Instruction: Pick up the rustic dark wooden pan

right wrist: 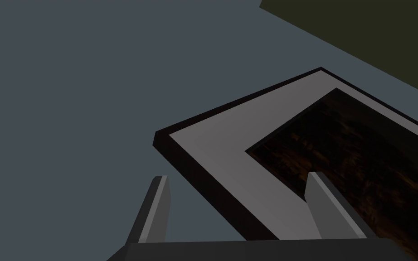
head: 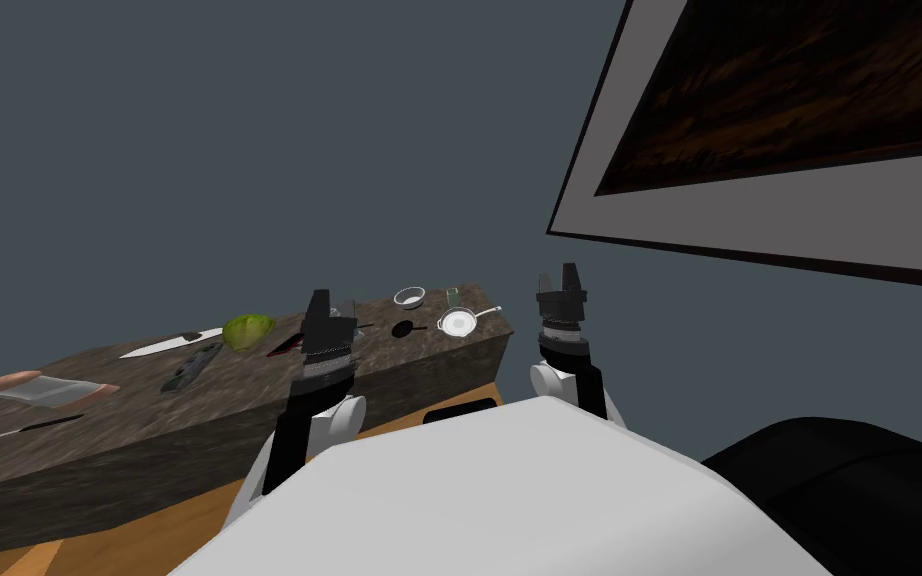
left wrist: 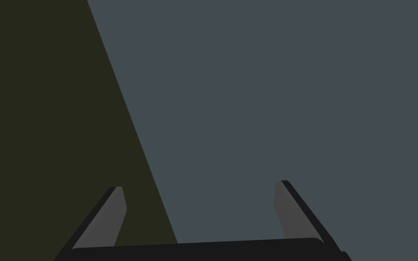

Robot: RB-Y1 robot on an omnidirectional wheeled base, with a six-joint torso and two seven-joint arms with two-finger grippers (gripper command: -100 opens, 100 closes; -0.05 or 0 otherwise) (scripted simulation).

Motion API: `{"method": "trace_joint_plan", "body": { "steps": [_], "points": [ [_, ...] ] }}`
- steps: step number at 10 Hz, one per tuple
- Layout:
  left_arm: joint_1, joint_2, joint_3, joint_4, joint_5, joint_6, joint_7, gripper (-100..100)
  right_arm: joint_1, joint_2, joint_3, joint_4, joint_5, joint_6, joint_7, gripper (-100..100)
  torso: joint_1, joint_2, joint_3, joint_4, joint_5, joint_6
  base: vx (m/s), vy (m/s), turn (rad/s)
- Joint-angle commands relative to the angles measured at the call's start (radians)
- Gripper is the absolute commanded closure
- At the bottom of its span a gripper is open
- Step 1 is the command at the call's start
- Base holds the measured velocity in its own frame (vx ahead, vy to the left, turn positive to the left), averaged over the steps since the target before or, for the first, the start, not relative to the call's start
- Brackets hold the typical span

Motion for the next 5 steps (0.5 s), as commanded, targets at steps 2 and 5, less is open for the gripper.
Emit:
{"method": "trace_joint_plan", "body": {
  "steps": [2,5],
  "points": [
    [-0.042,0.027,-0.003,0.033,0.014,0.074,0.007,-100,0.000,0.000,0.000,0.000,0.000,0.000,0.000,0,0.000,0.000,0.000,0.000,0.000,0.000,-0.021,0.019,0.026],
    [-0.075,0.044,-0.003,0.058,0.025,0.140,0.012,-100,0.000,0.000,0.000,0.000,0.000,0.000,0.000,0,-0.001,0.000,0.000,0.000,0.000,0.000,-0.017,0.011,0.030]
  ]
}}
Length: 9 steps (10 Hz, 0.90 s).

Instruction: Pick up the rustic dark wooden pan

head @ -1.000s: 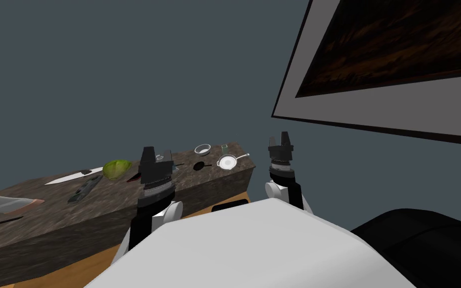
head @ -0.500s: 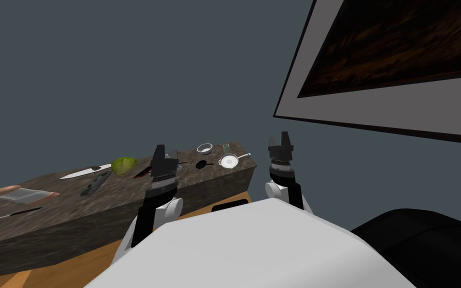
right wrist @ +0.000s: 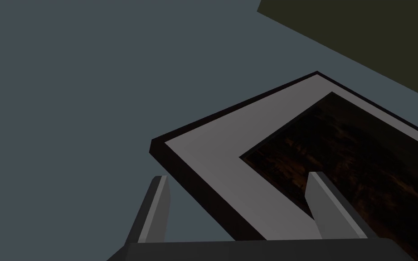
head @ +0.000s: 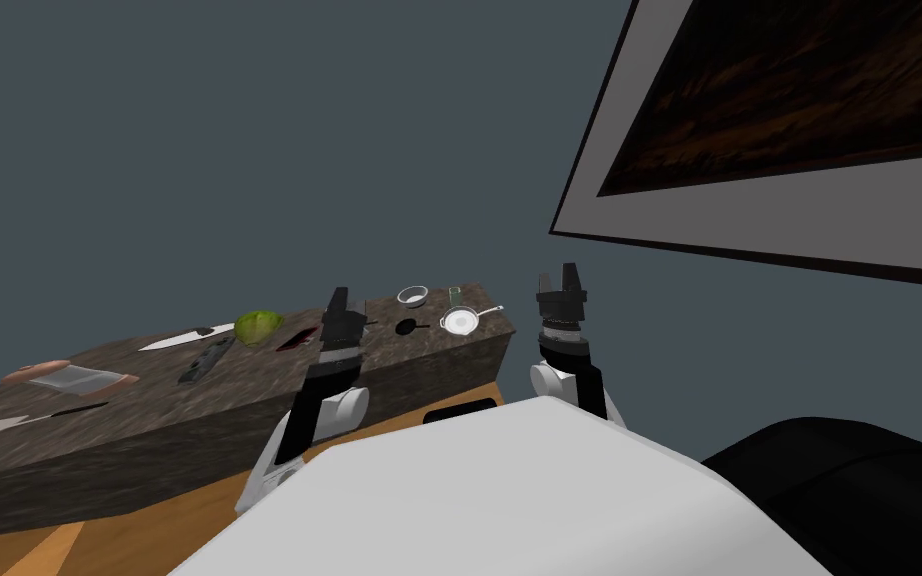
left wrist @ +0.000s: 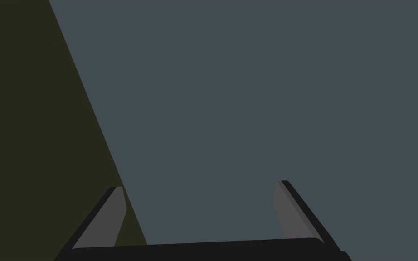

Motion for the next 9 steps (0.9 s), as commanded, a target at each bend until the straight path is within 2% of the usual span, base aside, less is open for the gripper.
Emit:
{"method": "trace_joint_plan", "body": {
  "steps": [1,2,3,4,5,7,8,9],
  "points": [
    [-0.039,0.019,-0.001,0.032,0.012,0.050,0.006,-100,0.000,0.000,0.000,0.000,0.000,0.000,0.000,0,0.000,0.000,0.000,0.000,0.000,0.000,-0.013,0.011,0.038],
    [-0.039,0.019,-0.001,0.032,0.012,0.070,0.006,-100,0.000,0.000,0.000,0.000,0.000,0.000,0.000,0,0.000,0.000,0.000,0.000,0.000,0.000,-0.011,0.008,0.019],
    [-0.077,0.035,-0.001,0.062,0.024,0.106,0.012,-100,0.000,0.000,0.000,0.000,0.000,0.000,0.000,0,0.000,0.000,0.000,0.000,0.000,0.000,-0.014,0.009,0.039],
    [-0.077,0.035,-0.001,0.062,0.024,0.129,0.012,-100,0.000,0.000,0.000,0.000,0.000,0.000,0.000,0,0.000,0.000,0.000,0.000,0.000,0.000,-0.011,0.006,0.017],
    [-0.112,0.050,-0.002,0.094,0.036,0.158,0.017,-100,0.000,0.000,0.000,0.000,0.000,0.000,0.000,0,0.000,0.000,0.000,0.000,0.000,0.000,-0.014,0.005,0.040],
    [-0.117,0.050,-0.002,0.094,0.036,0.192,0.017,-100,0.000,0.000,0.000,0.000,0.000,0.000,0.000,0,-0.001,0.000,0.000,0.000,0.000,0.000,-0.007,0.001,0.010],
    [-0.159,0.064,-0.003,0.128,0.047,0.230,0.023,-100,0.000,0.000,0.000,0.000,0.000,0.000,0.000,0,-0.001,-0.001,0.000,0.000,0.000,0.000,-0.010,0.004,0.033],
    [-0.159,0.064,-0.003,0.128,0.047,0.258,0.023,-100,0.000,0.000,0.000,0.000,0.000,0.000,0.000,0,-0.001,0.000,0.000,0.000,0.000,0.000,-0.011,0.001,0.021]
  ]
}}
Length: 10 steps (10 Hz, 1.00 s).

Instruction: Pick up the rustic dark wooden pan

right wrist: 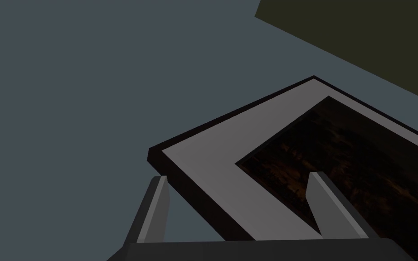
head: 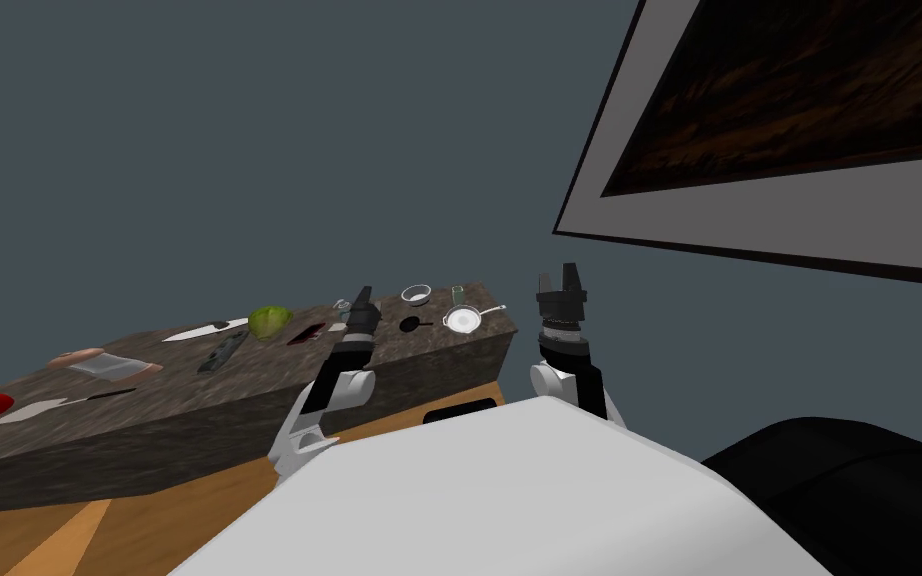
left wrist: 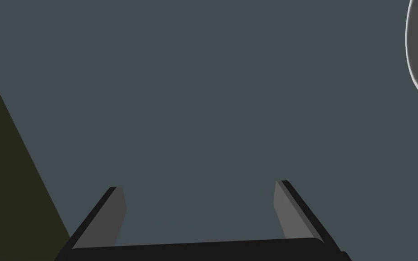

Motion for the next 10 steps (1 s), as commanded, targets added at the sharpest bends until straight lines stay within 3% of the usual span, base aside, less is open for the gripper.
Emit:
{"method": "trace_joint_plan", "body": {
  "steps": [1,3,4,6,7,8,9,10],
  "points": [
    [-0.050,0.019,0.001,0.045,0.016,0.050,0.009,-100,0.000,0.000,0.000,0.000,0.000,0.000,0.000,0,0.000,0.000,0.000,0.000,0.000,0.000,-0.015,-0.002,0.037],
    [-0.052,0.019,0.001,0.045,0.016,0.090,0.009,-100,0.000,0.000,0.000,0.000,0.000,0.000,0.000,0,0.000,0.000,0.000,0.000,0.000,0.000,-0.009,-0.001,0.005],
    [-0.095,0.030,-0.001,0.084,0.028,0.124,0.015,-100,0.000,0.000,0.000,0.000,0.000,0.000,0.000,0,0.000,0.000,0.000,0.000,0.000,0.000,-0.011,-0.002,0.033],
    [-0.095,0.030,-0.001,0.084,0.028,0.160,0.015,-100,0.000,0.000,0.000,0.000,0.000,0.000,0.000,0,0.000,0.000,0.000,0.000,0.000,0.000,-0.005,-0.001,0.008],
    [-0.139,0.041,-0.004,0.125,0.041,0.199,0.021,-100,0.000,0.000,0.000,0.000,0.000,0.000,0.000,0,0.000,0.000,0.000,0.000,0.000,0.000,-0.011,-0.003,0.026],
    [-0.139,0.041,-0.004,0.125,0.041,0.232,0.021,-100,0.000,0.000,0.000,0.000,0.000,0.000,0.000,0,0.000,0.000,0.000,0.000,0.000,0.000,-0.010,-0.004,0.014],
    [-0.182,0.050,-0.007,0.167,0.053,0.262,0.026,-100,0.000,0.000,0.000,0.000,0.000,0.000,0.000,0,0.000,0.000,0.000,0.000,0.000,0.000,-0.013,-0.005,0.030],
    [-0.182,0.050,-0.007,0.168,0.053,0.294,0.026,-100,0.000,0.000,0.000,0.000,0.000,0.000,0.000,0,-0.001,0.000,0.000,0.000,0.000,0.000,-0.009,-0.007,0.011]
  ]
}}
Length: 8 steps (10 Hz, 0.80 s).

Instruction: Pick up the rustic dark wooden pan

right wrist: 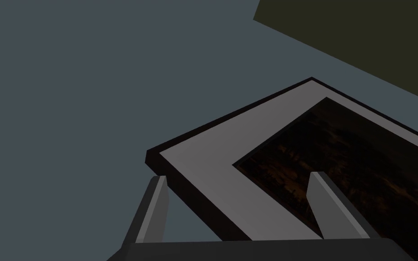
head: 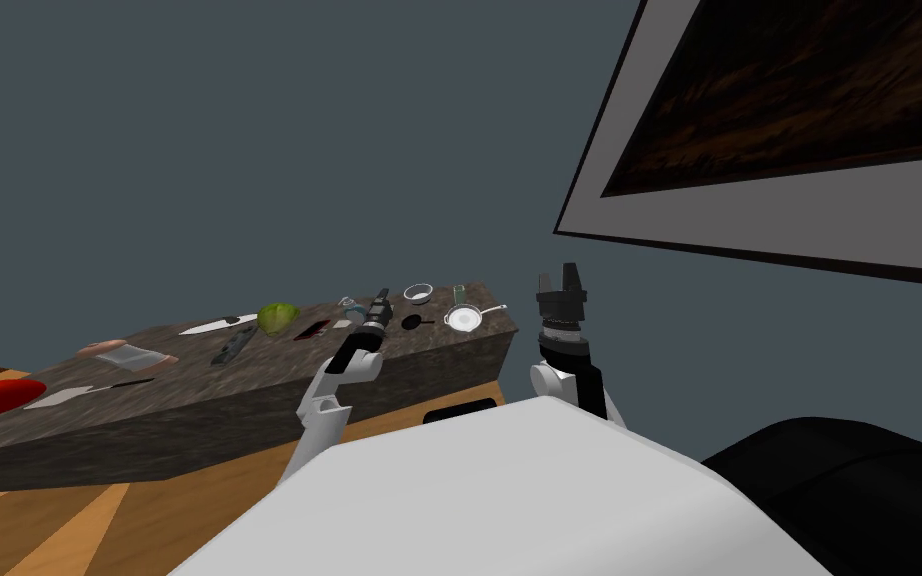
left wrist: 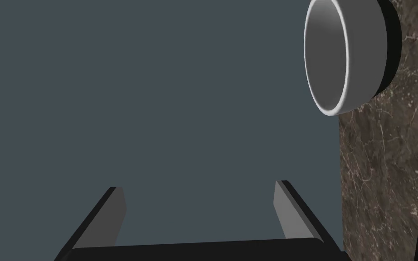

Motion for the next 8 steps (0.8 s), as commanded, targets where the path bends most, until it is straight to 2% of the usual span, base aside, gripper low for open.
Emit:
{"method": "trace_joint_plan", "body": {
  "steps": [1,2,4,5,6,7,8],
  "points": [
    [-0.006,0.009,0.002,0.010,0.007,0.032,0.005,-100,0.000,0.000,0.000,0.000,0.000,0.000,0.000,0,0.000,0.000,0.000,0.000,0.000,0.000,0.000,0.000,0.000],
    [-0.050,0.018,-0.002,0.054,0.019,0.071,0.011,-100,0.000,0.000,0.000,0.000,0.000,0.000,0.000,0,0.000,0.000,0.000,0.000,0.000,0.000,-0.007,-0.005,0.027],
    [-0.050,0.018,-0.002,0.054,0.019,0.107,0.011,-100,0.000,0.000,0.000,0.000,0.000,0.000,0.000,0,0.000,0.000,0.000,0.000,0.000,0.000,-0.003,-0.003,0.005],
    [-0.093,0.025,-0.006,0.100,0.032,0.147,0.016,-100,0.000,0.000,0.000,0.000,0.000,0.000,0.000,0,0.000,0.000,0.000,0.000,0.000,0.000,-0.005,-0.007,0.021],
    [-0.093,0.025,-0.006,0.100,0.032,0.178,0.016,-100,0.000,0.000,0.000,0.000,0.000,0.000,0.000,0,0.000,0.000,0.000,0.000,0.000,0.000,-0.005,-0.008,0.011],
    [-0.130,0.032,-0.010,0.128,0.045,0.213,0.022,-100,0.000,0.000,0.000,0.000,0.000,0.000,0.000,0,0.000,0.000,0.000,0.000,0.000,0.000,-0.006,-0.010,0.023],
    [-0.136,0.032,-0.010,0.146,0.045,0.244,0.022,-100,0.000,0.000,0.000,0.000,0.000,0.000,0.000,0,0.000,0.000,0.000,0.000,0.000,0.000,-0.005,-0.010,0.009]
  ]
}}
